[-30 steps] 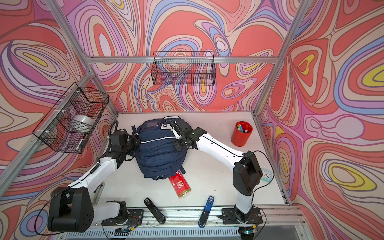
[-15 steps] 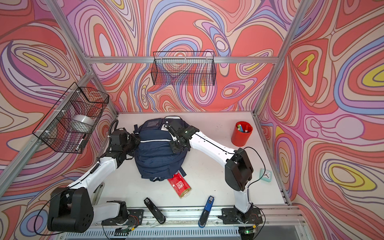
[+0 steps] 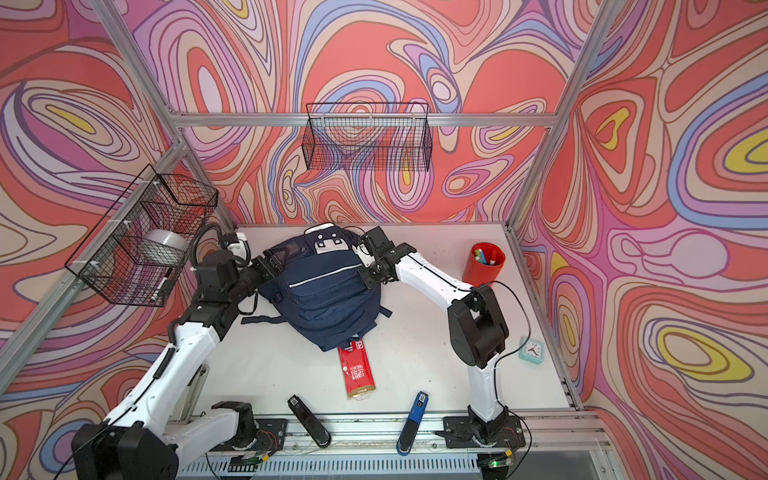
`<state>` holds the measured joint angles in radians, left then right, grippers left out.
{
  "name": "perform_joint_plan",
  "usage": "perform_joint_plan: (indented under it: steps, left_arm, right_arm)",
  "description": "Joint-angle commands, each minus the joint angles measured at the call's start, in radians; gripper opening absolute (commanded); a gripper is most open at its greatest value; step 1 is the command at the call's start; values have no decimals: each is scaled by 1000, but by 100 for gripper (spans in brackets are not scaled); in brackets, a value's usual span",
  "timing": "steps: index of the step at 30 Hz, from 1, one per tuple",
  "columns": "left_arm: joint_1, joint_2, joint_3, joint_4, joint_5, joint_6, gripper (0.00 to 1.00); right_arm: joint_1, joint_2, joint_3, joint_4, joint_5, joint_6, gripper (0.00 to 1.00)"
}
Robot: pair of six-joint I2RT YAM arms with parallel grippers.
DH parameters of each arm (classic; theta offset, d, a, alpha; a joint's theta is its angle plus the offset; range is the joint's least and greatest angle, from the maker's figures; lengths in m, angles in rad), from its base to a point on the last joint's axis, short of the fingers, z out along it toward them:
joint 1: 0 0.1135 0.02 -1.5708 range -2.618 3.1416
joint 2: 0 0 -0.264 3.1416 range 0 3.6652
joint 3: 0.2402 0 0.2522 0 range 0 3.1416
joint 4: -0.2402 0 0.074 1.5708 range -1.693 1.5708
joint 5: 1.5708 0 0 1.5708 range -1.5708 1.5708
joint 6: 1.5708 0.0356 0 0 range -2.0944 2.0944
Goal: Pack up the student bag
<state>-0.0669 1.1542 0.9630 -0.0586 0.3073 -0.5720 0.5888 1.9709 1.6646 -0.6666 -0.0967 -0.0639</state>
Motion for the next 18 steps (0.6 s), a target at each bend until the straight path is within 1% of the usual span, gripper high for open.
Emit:
perform_joint_plan:
  steps: [1,2,3,6,8,11,12,13,14,16,18]
  left_arm:
    - [-22,171,170,-150,202,289,81]
    - [-31,237,235,-195,258,354,82]
    - [-40,286,282,-251,272,395,81]
    - [-82,432,437,-378,288,604,83]
    - [-85,551,564,-522,327,720,84]
    - [-85,705,748,-719,338,801,85]
    - [-86,741,791,-759,317,807,85]
    - [-86,774,821,-778,287,811,86]
    - [-86,799,838,-787,292,823,86]
    - [-86,833,866,-791,322,821,86]
    - [-88,869,903,-824,381,829,84]
  right_arm:
    - [-31,-15,-39,152,-48,-100,0]
    - [-36,-15,-51,178,-53,-131,0]
    - [-40,-15,-60,197,-56,-154,0]
    - [-40,-12,-81,255,-53,-187,0]
    - [-41,-10,-84,270,-60,-189,0]
    - [-41,-11,-94,288,-64,-191,0]
    - [-40,-12,-97,291,-68,-191,0]
    - [-41,-11,-98,291,-70,-191,0]
    - [-41,-11,-98,289,-71,-194,0]
    - [-40,-13,-104,289,-75,-193,0]
    - [-40,-15,-113,292,-74,-195,0]
